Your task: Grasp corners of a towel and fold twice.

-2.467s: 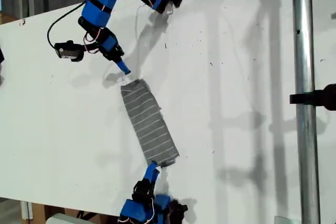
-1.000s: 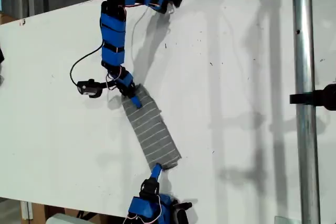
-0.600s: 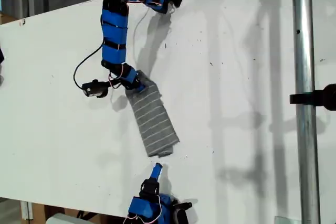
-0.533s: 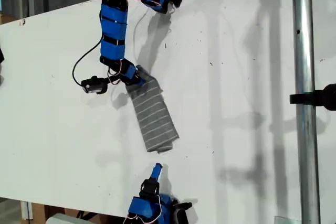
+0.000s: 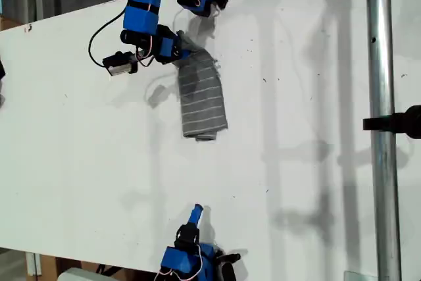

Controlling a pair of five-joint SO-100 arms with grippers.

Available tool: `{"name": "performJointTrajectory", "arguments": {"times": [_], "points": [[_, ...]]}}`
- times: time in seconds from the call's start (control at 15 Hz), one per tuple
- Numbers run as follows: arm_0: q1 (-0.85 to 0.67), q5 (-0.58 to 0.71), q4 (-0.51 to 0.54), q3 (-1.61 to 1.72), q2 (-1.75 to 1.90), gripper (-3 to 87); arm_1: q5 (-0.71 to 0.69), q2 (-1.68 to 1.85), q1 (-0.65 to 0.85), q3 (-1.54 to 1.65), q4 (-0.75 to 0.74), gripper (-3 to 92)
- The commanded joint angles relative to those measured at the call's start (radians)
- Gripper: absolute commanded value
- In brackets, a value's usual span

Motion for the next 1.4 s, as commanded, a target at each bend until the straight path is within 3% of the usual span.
{"name": "performJointTrajectory", "arguments": {"times": [0.0,0.2,0.4,0.47,0.53,0.6,0.8,0.87,1.0,1.07,1.13,1.33], "points": [[-0.032,0.005,-0.031,-0.018,0.005,-2.6,-0.02,-0.003,-0.109,-0.114,-0.21,-0.2],[-0.026,0.0,-0.017,-0.025,0.005,-2.6,-0.069,-0.258,-0.193,-0.431,-0.379,-0.2],[-0.029,0.002,-0.017,-0.023,0.005,-2.6,-0.066,-0.522,-0.23,-0.612,-0.446,-0.2],[-0.026,0.002,-0.017,-0.02,0.005,-2.6,-0.058,-0.584,-0.225,-0.627,-0.454,5.9],[-0.026,0.0,-0.017,-0.017,0.005,-2.6,-0.041,-0.607,-0.218,-0.638,-0.44,28.9],[-0.026,0.0,-0.017,-0.015,0.005,-2.6,-0.046,-0.578,-0.209,-0.64,-0.44,44.3],[-0.031,0.002,-0.026,-0.014,0.005,-2.6,-0.161,-0.318,-0.17,-0.543,-0.618,50.8],[-0.031,0.002,-0.032,-0.011,0.005,-2.6,-0.192,-0.222,-0.147,-0.503,-0.673,48.8],[-0.031,-0.002,-0.029,-0.008,0.005,-2.6,-0.204,-0.015,-0.069,-0.347,-0.723,32.7],[-0.031,-0.002,-0.026,-0.003,0.005,-2.6,-0.202,0.1,-0.028,-0.236,-0.699,21.6],[-0.032,0.003,-0.028,0.005,0.005,-2.6,-0.176,0.239,0.011,-0.098,-0.644,2.5],[-0.032,0.012,-0.061,0.058,0.005,-2.6,0.017,0.865,0.051,0.419,-0.525,-0.2]]}}
